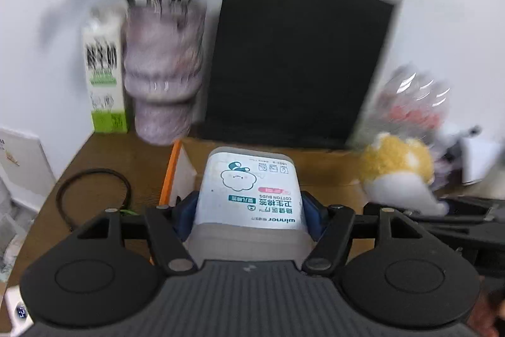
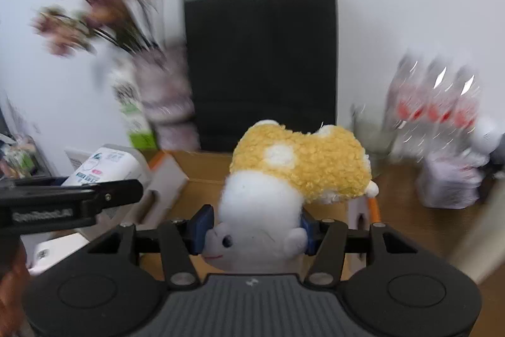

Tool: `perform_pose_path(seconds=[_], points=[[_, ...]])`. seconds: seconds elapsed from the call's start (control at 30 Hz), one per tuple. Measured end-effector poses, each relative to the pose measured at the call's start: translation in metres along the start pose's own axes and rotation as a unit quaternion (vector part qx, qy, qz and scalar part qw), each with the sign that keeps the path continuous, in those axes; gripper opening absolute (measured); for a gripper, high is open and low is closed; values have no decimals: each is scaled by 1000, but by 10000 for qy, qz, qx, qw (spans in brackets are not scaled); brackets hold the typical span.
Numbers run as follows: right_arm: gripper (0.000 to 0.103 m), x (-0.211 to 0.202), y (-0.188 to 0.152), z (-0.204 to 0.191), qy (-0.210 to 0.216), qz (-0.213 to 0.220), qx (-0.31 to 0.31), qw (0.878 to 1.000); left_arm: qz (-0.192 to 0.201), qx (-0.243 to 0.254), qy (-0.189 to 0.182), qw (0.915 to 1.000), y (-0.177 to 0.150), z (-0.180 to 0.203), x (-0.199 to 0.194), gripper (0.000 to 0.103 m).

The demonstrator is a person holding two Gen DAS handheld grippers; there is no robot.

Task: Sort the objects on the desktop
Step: 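Carry the swab container and plush toy into the cardboard box and release both, then grasp the iridescent plastic bag with left tool while right tool grasps navy pouch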

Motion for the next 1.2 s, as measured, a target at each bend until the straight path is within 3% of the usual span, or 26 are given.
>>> perform_pose_path(seconds=[0.07, 0.2, 0.27, 0.37, 0.5, 0.73, 0.8, 0.87, 0.93, 1.0, 1.2], points=[[54, 44, 6, 2, -45, -368, -132, 9992, -381, 21, 41, 9993, 0, -10, 42, 68], [54, 110, -7, 18, -269, -1194, -180, 9923, -695, 315, 342, 9965, 2, -18, 83, 68], [55, 126, -18, 24, -336, -1420, -190, 9891, -894, 328, 394, 9947, -1, -20, 96, 68], [65, 131, -20, 26, -90, -1581, 59, 9874, -1127, 357, 300, 9925, -5, -20, 101, 71], [71, 112, -5, 25, 103, -1402, -20, 9901, -1050, 227, -99, 9942, 3, -16, 87, 79], [83, 24, 43, 38, -156, -752, -370, 9964, -551, 240, 6, 9982, 35, -28, 0, 90], [86, -8, 37, 41, -187, -550, -270, 9979, -420, 206, 91, 9989, 30, -34, -32, 95], [88, -36, 20, 36, -177, -321, -182, 9992, -114, 141, 142, 9997, 9, -44, -71, 101], [88, -65, -17, 26, -44, -51, -156, 9999, 173, -53, -143, 9997, -28, -50, -102, 103], [88, -80, -56, 12, 32, 69, -56, 10000, 84, -258, -78, 9996, -73, -56, -121, 103], [88, -137, -177, -15, -88, 360, -33, 9993, 510, -287, -153, 9982, -184, -36, -183, 103]])
Point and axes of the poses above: each gripper's, at about its wrist camera, not at the fingertips, and x roughly the way its jaws point, z to its right, y to its top, the point moved 10 cm from there along x, roughly the way its jaws point, and after that the axes turned 6 degrees about -y, right-handed, at the moved point
